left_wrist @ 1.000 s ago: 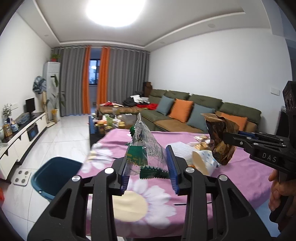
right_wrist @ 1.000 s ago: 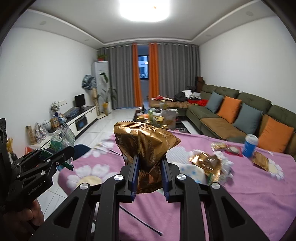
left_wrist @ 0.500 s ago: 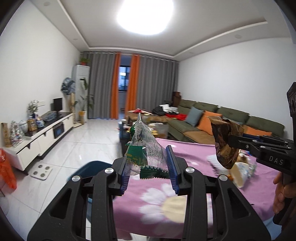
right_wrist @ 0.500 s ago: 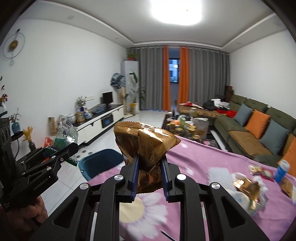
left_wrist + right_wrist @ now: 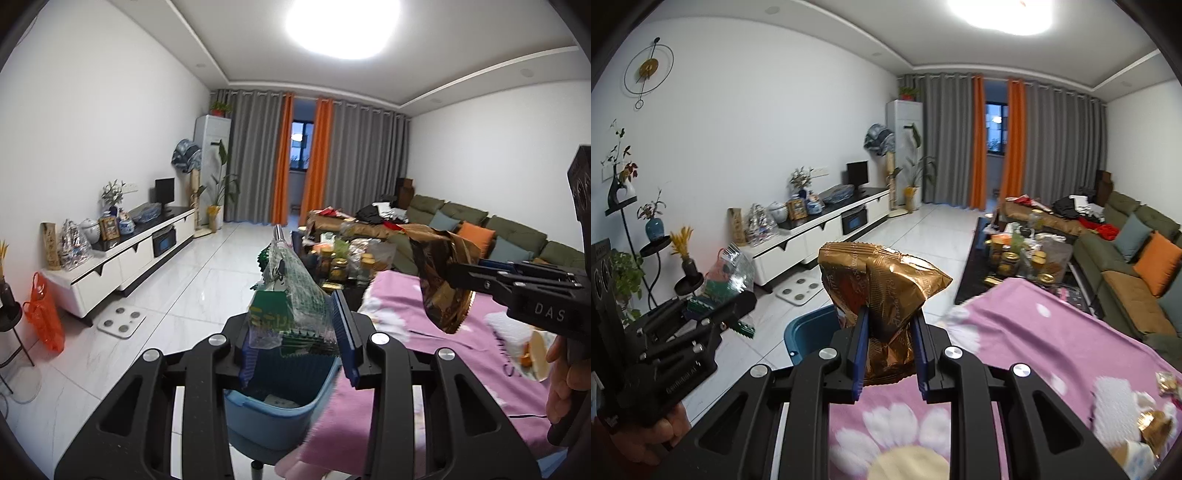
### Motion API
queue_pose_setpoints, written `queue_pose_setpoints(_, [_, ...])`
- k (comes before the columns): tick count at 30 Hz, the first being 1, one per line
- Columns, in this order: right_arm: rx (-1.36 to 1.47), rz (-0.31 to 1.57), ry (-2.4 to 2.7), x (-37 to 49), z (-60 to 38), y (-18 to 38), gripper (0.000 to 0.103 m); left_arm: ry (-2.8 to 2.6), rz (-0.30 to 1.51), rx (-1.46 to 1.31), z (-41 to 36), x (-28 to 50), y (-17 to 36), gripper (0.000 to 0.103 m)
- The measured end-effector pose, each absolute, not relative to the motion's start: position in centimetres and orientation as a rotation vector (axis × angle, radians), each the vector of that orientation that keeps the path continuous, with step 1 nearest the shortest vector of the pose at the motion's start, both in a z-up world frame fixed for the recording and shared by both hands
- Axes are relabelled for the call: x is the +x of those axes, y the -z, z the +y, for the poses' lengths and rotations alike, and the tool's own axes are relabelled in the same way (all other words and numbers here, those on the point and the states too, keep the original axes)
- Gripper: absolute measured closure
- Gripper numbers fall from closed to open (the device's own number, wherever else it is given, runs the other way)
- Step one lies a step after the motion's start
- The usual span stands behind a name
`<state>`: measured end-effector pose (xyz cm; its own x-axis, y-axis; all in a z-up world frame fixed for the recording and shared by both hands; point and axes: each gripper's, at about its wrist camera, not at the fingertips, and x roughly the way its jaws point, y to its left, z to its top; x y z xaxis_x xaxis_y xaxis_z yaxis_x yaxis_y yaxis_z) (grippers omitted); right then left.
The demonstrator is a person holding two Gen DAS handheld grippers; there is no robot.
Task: Collect trash
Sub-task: 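Carry both wrappers over the blue bin and open both grippers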
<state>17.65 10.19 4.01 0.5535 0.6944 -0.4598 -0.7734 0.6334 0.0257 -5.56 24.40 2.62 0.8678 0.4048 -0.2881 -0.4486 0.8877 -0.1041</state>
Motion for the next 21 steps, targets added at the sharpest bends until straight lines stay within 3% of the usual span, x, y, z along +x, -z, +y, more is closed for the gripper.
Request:
queue_pose_setpoints(10, [-0.214, 0.592, -0.944, 21.8, 16.5, -1.1, 0.083, -0.468, 0.38, -0.212, 28.0, -0.6, 1.2, 0.067])
queue_pose_setpoints(21, [-0.288, 0.802, -0.988, 27.0, 23.9, 3.7, 0.082, -0.452, 0.598, -0.295, 34.7, 10.2, 7.4, 0.067])
